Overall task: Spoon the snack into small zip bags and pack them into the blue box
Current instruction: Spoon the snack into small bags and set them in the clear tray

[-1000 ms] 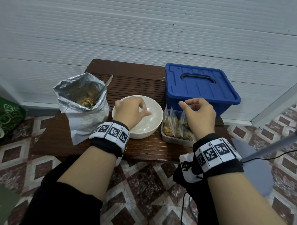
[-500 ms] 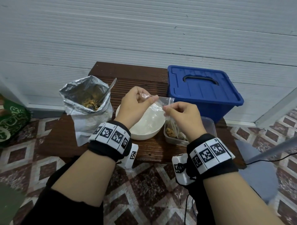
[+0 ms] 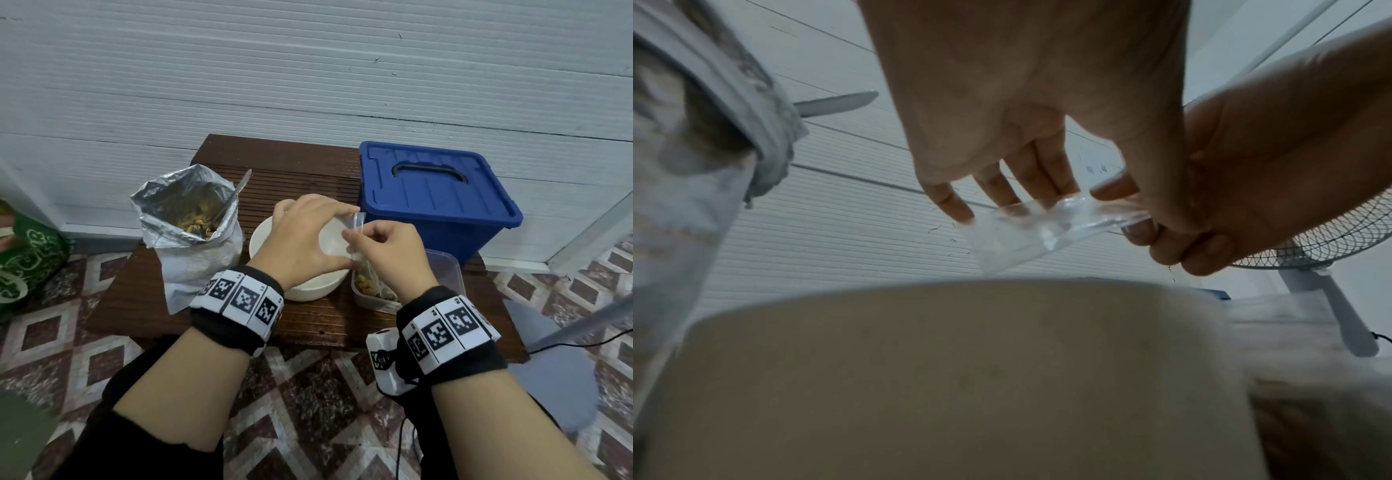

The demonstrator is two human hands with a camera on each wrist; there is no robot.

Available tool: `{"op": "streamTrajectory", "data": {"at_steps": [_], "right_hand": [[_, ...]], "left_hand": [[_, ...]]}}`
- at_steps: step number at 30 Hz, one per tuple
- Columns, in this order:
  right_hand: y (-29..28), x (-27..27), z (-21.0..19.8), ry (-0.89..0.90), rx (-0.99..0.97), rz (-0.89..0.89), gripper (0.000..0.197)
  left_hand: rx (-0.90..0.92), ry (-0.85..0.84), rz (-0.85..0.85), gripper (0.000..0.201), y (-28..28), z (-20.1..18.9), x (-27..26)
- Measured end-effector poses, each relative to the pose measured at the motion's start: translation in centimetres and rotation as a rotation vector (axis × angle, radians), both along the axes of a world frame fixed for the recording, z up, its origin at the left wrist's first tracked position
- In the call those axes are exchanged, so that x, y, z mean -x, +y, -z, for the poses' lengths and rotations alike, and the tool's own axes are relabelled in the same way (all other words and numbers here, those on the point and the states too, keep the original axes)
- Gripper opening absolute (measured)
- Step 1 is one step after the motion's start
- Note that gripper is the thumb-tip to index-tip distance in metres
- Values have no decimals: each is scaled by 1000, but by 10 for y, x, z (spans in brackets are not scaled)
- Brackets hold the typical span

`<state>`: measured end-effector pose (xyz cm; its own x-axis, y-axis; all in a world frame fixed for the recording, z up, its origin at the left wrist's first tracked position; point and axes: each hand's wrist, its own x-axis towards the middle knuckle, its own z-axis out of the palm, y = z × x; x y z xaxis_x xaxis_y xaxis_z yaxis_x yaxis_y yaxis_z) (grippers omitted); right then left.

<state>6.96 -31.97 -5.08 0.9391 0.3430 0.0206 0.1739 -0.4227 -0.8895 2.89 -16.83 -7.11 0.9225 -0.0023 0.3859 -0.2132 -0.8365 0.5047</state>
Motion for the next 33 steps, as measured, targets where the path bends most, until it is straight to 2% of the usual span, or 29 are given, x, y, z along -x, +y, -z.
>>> {"op": "streamTrajectory", "data": {"at_steps": [10, 24, 29, 33], "right_hand": [[4, 4, -12, 127, -132, 69, 45], [3, 7, -16, 139, -176, 37, 37], [1, 7, -18, 137, -204, 36, 34], [2, 8, -17, 132, -223, 44, 34]], "left_hand": [[147, -63, -45, 46, 6, 7, 0], [264, -68, -69, 40, 6, 4, 4], [283, -77, -79, 49, 4, 3, 5], [303, -81, -85, 48, 3, 2, 5]]}}
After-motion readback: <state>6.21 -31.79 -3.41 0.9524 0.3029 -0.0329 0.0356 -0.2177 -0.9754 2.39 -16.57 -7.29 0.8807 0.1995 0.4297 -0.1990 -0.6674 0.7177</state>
